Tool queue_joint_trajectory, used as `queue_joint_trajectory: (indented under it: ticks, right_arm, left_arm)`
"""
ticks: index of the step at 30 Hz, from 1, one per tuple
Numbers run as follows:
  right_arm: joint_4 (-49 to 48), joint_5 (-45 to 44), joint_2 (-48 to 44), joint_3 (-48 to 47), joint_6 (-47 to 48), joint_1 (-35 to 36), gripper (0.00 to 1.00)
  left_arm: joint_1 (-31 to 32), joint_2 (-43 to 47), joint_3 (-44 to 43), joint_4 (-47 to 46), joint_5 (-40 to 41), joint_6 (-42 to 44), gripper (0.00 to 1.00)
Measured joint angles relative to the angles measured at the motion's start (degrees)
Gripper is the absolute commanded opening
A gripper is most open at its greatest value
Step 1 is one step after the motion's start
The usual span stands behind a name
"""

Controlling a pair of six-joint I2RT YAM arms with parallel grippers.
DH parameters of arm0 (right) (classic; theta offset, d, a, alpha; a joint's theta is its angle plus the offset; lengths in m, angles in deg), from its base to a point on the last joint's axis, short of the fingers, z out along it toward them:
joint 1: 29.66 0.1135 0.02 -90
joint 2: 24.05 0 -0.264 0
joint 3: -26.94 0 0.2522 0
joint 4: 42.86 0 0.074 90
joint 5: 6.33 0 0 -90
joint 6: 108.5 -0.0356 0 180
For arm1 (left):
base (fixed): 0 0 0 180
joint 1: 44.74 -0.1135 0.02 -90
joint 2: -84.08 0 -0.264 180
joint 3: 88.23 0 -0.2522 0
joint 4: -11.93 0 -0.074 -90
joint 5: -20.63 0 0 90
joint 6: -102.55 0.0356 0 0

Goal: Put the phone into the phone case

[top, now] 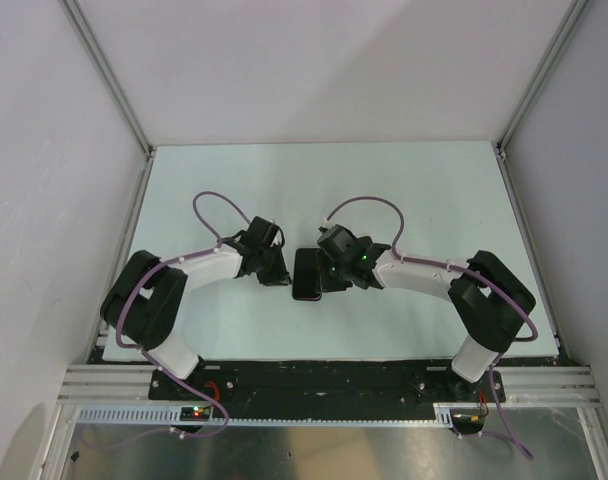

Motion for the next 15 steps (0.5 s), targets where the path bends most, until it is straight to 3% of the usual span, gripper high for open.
queue_joint_trajectory:
  ticks: [6,15]
  right_arm:
    - [0.0,0.0,0.6,0.0,-0.4,0.2,0.16]
    - [0.1,-0.1,1.0,0.0,-0.6,0.5,0.25]
  left_arm:
    - [0.6,-0.1,0.0,-0.4,0.0,-0.2,0.15]
    - [1.0,-0.4,0.0,-0.7,0.0,-0.5,0.15]
